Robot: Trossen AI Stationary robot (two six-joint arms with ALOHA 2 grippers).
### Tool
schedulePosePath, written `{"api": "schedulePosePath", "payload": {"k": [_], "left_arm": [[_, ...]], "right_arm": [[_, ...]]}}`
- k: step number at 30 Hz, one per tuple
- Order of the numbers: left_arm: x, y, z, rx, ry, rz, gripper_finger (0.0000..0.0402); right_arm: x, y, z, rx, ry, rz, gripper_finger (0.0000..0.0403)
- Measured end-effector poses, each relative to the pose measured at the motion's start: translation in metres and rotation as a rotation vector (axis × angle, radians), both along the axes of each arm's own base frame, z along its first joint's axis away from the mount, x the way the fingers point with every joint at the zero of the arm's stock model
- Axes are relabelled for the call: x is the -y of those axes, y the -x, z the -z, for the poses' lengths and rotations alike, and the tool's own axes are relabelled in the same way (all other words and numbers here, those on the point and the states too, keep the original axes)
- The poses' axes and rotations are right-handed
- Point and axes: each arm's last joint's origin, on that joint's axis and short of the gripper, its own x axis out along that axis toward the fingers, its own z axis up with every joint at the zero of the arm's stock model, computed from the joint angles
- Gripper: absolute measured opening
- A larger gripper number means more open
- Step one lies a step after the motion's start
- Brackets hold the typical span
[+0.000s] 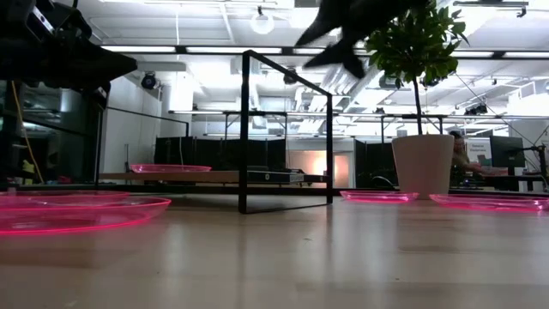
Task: Place and stack plates onto a shelf
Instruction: Put the pink plate on the shelf
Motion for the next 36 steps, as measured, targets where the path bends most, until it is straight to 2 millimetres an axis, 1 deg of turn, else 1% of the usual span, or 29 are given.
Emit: {"api": "schedulePosePath", "payload": {"k": [2, 4, 8, 10, 13, 15, 17, 21, 23, 24, 26, 28, 30, 32, 33, 36], "left_arm": [[0.000, 0.000, 0.000, 0.004, 0.001, 0.000, 0.0000], [0.000, 0.000, -0.002, 0.026, 0.010, 0.001, 0.0000], [0.000, 0.001, -0.009, 0.110, 0.133, 0.008, 0.0000], [-0.001, 0.002, -0.016, 0.192, 0.200, -0.016, 0.0000], [-0.004, 0.004, -0.027, 0.312, 0.329, -0.061, 0.0000], [-0.003, 0.003, -0.033, 0.294, 0.376, -0.037, 0.0003], [-0.001, 0.000, -0.042, 0.212, 0.400, 0.012, 0.0011], [0.005, -0.014, -0.064, -0.024, 0.419, 0.107, 0.0040], [0.009, -0.023, -0.076, -0.171, 0.431, 0.172, 0.0057], [0.012, -0.027, -0.079, -0.271, 0.443, 0.197, 0.0065], [0.017, -0.034, -0.077, -0.491, 0.486, 0.230, 0.0080], [0.023, -0.040, -0.069, -0.673, 0.591, 0.228, 0.0093], [0.031, -0.047, -0.060, -0.781, 0.756, 0.194, 0.0104], [0.040, -0.053, -0.051, -0.867, 0.925, 0.117, 0.0110], [0.044, -0.056, -0.045, -0.911, 0.980, 0.081, 0.0112], [0.059, -0.060, -0.033, -1.020, 1.046, 0.030, 0.0113]], "right_arm": [[-0.017, 0.018, -0.005, 0.096, 0.003, 0.031, 0.0170], [-0.030, 0.036, -0.009, 0.172, 0.010, 0.083, 0.0170], [-0.045, 0.063, -0.018, 0.269, 0.025, 0.170, 0.0170], [-0.049, 0.072, -0.022, 0.293, 0.031, 0.191, 0.0170], [-0.050, 0.079, -0.027, 0.315, 0.035, 0.203, 0.0170], [-0.050, 0.080, -0.028, 0.318, 0.036, 0.206, 0.0170], [-0.049, 0.080, -0.027, 0.308, 0.038, 0.209, 0.0170], [-0.048, 0.079, -0.023, 0.278, 0.043, 0.214, 0.0170], [-0.047, 0.078, -0.022, 0.265, 0.045, 0.216, 0.0170], [-0.047, 0.079, -0.022, 0.262, 0.046, 0.218, 0.0170], [-0.047, 0.079, -0.020, 0.246, 0.047, 0.217, 0.0170], [-0.047, 0.079, -0.019, 0.232, 0.049, 0.216, 0.0170], [-0.047, 0.080, -0.017, 0.215, 0.051, 0.215, 0.0170], [-0.047, 0.081, -0.015, 0.187, 0.051, 0.205, 0.0170], [-0.047, 0.081, -0.014, 0.177, 0.050, 0.198, 0.0170], [-0.047, 0.082, -0.010, 0.137, 0.053, 0.194, 0.0170]]}}
